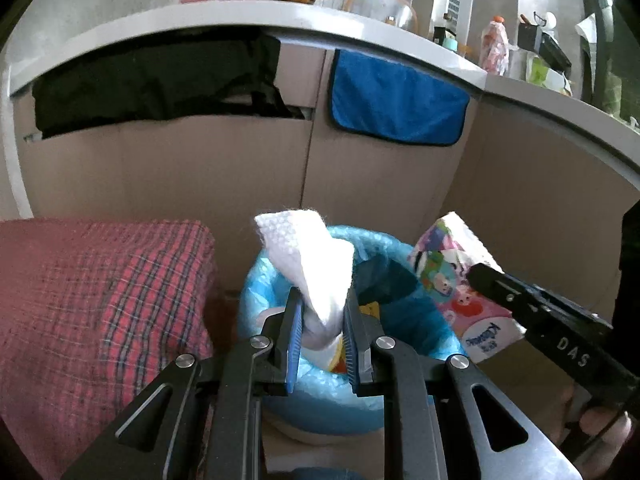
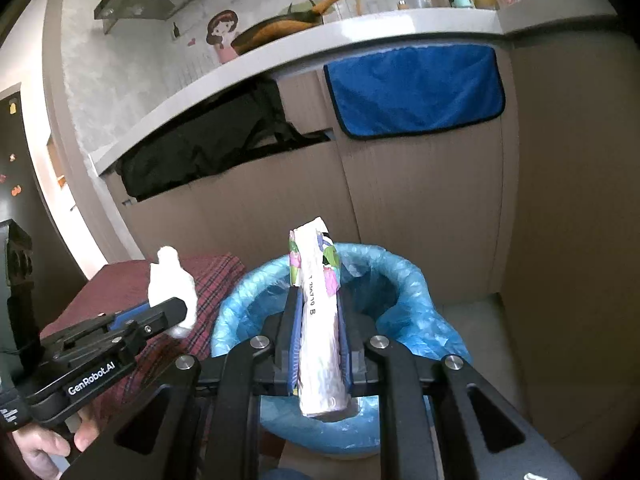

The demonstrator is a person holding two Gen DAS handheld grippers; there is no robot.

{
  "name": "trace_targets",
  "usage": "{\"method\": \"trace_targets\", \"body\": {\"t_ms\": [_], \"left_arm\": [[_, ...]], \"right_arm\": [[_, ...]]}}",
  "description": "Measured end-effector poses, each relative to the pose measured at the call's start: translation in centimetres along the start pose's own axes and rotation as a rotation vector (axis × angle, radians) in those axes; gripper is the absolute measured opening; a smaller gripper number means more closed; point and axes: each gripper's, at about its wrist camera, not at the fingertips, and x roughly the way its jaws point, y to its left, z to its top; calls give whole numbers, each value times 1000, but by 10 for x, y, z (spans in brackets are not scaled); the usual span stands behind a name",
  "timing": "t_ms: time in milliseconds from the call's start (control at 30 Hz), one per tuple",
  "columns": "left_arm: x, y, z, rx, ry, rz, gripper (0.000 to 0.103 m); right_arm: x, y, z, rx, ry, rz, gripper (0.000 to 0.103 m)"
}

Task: Collect trash
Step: 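Carry the tissue and pink pack over the bin and open both tools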

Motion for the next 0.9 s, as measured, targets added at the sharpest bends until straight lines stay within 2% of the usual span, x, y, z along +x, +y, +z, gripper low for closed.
{"method": "trace_targets", "body": {"t_ms": [467,667,833,900], "left_arm": [[40,0,1,-16,56,-50,20],[55,-1,1,-1,104,-26,22],[59,2,2,8,79,12,28],[63,1,4,31,106,13,28]], "right_arm": [[35,-15,-2,27,36,-37,15],[47,-18,-2,26,47,-44,15],[47,-16,-4,10,37,-53,18],[48,-15,-5,1,36,-60,20]]}}
